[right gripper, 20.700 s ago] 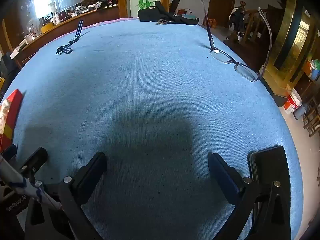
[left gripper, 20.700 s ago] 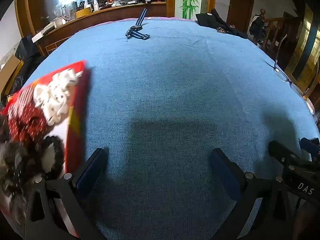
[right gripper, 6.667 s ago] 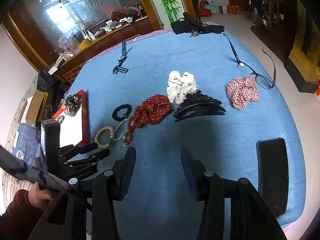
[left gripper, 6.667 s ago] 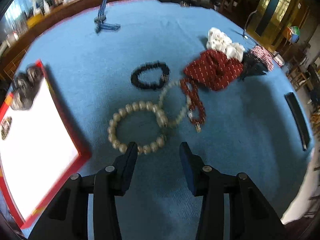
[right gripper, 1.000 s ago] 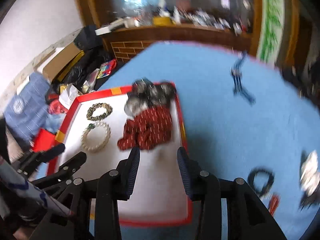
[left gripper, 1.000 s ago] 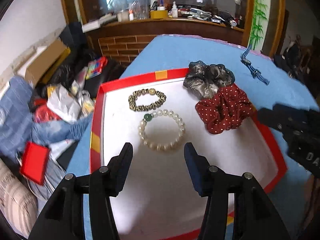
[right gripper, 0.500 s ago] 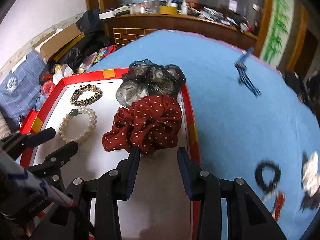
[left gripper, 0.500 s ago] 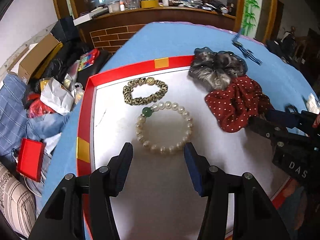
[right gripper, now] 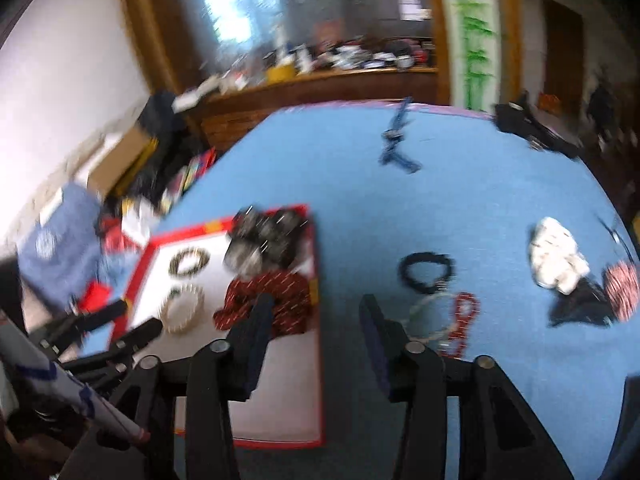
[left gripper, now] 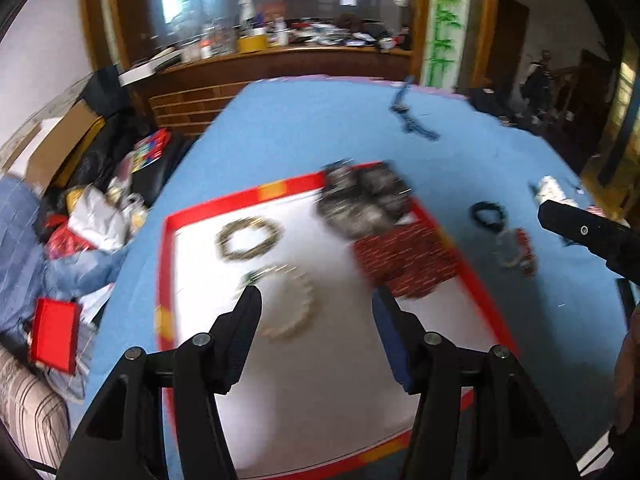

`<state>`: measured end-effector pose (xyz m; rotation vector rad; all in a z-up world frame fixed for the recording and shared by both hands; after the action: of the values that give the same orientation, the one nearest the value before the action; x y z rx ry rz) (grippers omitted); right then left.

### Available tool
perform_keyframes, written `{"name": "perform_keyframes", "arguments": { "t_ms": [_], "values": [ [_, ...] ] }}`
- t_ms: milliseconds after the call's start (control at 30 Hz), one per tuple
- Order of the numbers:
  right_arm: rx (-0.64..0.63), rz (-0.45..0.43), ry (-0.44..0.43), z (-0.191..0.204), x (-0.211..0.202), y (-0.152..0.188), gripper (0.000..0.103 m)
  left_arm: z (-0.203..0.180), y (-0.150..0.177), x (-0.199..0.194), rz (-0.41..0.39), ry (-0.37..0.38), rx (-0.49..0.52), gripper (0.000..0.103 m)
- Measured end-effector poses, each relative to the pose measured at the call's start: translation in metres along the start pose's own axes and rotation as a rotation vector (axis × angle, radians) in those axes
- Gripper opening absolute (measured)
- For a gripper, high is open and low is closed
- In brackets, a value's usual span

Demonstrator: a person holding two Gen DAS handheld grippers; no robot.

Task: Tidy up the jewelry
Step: 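Move both tools back over the remaining jewelry on the table, then grasp the cream cherry-print scrunchie with the left tool while the right tool grasps the red plaid scrunchie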

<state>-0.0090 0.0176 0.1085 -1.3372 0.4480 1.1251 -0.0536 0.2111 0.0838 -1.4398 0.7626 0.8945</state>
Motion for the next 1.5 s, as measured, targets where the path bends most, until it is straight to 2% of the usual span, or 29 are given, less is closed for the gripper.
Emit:
{"name": "perform_keyframes", "arguments": {
  "t_ms": [267, 367, 533, 767, 833, 933, 1100, 1167, 1267, 1333, 1367, 1500],
  "values": [
    [0.169, -0.003, 0.078, -0.091, -0.039, 0.007, 0.051, -0.081, -0.024, 0.009, 0.057, 0.114, 0.113, 0.062],
    [0.230, 0.007, 0.140, -0.130, -0.051, 0.013, 0.051, -0.112, -0.032, 0.025, 0.135, 0.187, 0.136, 0.065],
    [0.322, 0.006, 0.193, -0.187, -0.072, 0.025, 0.051, -0.159, -0.047, 0.050, 0.210, 0.267, 0.177, 0.065],
    [0.426, 0.002, 0.255, -0.257, -0.096, 0.040, 0.051, -0.218, -0.059, 0.080, 0.240, 0.291, 0.263, 0.062],
    [0.454, 0.010, 0.271, -0.275, -0.099, 0.044, 0.051, -0.226, -0.058, 0.089, 0.262, 0.270, 0.272, 0.049],
    [0.456, 0.013, 0.281, -0.292, -0.102, 0.046, 0.051, -0.235, -0.059, 0.102, 0.286, 0.261, 0.256, 0.042],
    [0.443, 0.031, 0.262, -0.314, -0.098, 0.031, 0.051, -0.258, -0.083, 0.114, 0.295, 0.286, 0.257, 0.041],
    [0.462, 0.032, 0.221, -0.324, -0.092, 0.022, 0.052, -0.273, -0.099, 0.118, 0.302, 0.287, 0.263, 0.042],
    [0.504, 0.063, 0.190, -0.341, -0.077, 0.009, 0.058, -0.298, -0.123, 0.124, 0.295, 0.322, 0.263, 0.045],
    [0.509, 0.070, 0.189, -0.345, -0.069, 0.003, 0.060, -0.311, -0.133, 0.131, 0.306, 0.330, 0.258, 0.050],
    [0.507, 0.084, 0.192, -0.347, -0.063, 0.001, 0.064, -0.319, -0.137, 0.136, 0.319, 0.338, 0.258, 0.050],
    [0.522, 0.122, 0.219, -0.356, -0.042, -0.003, 0.064, -0.343, -0.148, 0.154, 0.345, 0.309, 0.275, 0.053]
  ]
}}
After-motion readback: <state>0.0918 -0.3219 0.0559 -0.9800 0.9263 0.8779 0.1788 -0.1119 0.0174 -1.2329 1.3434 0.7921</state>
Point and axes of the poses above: each gripper's, at about its wrist camera, not at the fingertips, and x roughly the way its jaws point, z to its left, y to its underside, the point moved 2 cm from there along x, roughly the way its jaws point, and after that the axes turned 10 degrees about z, right-handed, at the moved point
